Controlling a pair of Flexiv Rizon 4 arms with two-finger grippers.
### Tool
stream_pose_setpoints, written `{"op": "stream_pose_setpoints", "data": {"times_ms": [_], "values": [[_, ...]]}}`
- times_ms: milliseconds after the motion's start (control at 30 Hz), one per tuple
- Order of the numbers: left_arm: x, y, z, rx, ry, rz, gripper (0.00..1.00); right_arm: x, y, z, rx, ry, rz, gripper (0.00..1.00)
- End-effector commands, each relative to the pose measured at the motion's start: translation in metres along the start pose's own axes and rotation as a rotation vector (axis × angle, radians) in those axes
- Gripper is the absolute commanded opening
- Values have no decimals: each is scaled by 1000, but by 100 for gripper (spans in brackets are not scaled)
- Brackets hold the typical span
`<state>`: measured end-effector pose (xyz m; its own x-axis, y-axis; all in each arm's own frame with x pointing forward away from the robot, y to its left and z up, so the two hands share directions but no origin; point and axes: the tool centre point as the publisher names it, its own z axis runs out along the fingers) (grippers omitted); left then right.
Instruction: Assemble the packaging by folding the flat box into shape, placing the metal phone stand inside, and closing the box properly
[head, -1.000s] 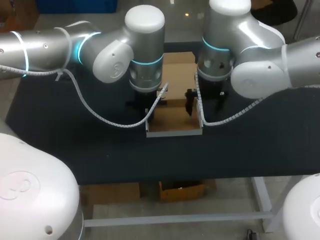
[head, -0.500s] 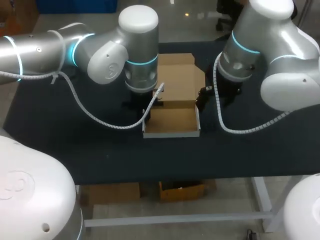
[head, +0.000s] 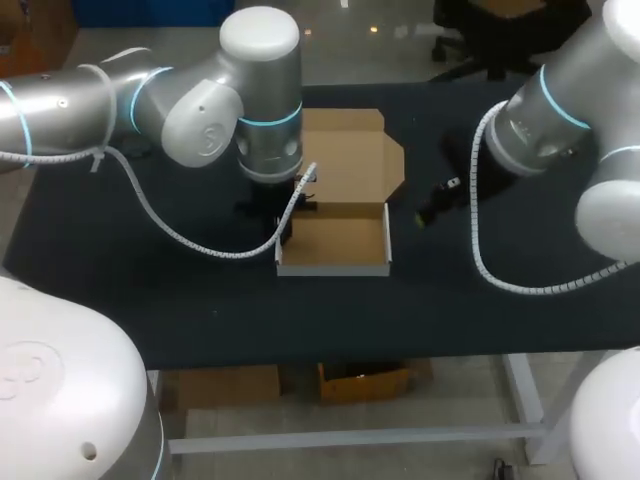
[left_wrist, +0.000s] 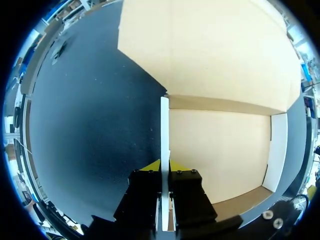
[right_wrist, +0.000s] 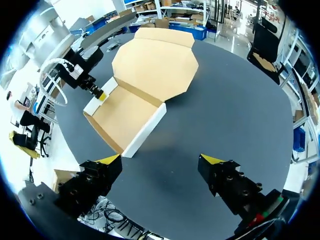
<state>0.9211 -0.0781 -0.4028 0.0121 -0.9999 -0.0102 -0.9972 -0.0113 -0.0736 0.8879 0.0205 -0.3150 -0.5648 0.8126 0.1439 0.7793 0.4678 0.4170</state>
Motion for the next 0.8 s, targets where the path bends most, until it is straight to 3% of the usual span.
{"op": "stream_pose_setpoints", "data": {"times_ms": [33, 667, 800], "values": [[-2, -1, 0, -2, -4, -1, 0, -3, -8, -4, -100, 20, -3, 100], [-9, 0, 2, -8, -7, -29, 0, -3, -8, -4, -100, 20, -3, 100], [-9, 0, 2, -8, -7, -29, 0, -9, -9, -19, -121, 34, -112, 100]]}}
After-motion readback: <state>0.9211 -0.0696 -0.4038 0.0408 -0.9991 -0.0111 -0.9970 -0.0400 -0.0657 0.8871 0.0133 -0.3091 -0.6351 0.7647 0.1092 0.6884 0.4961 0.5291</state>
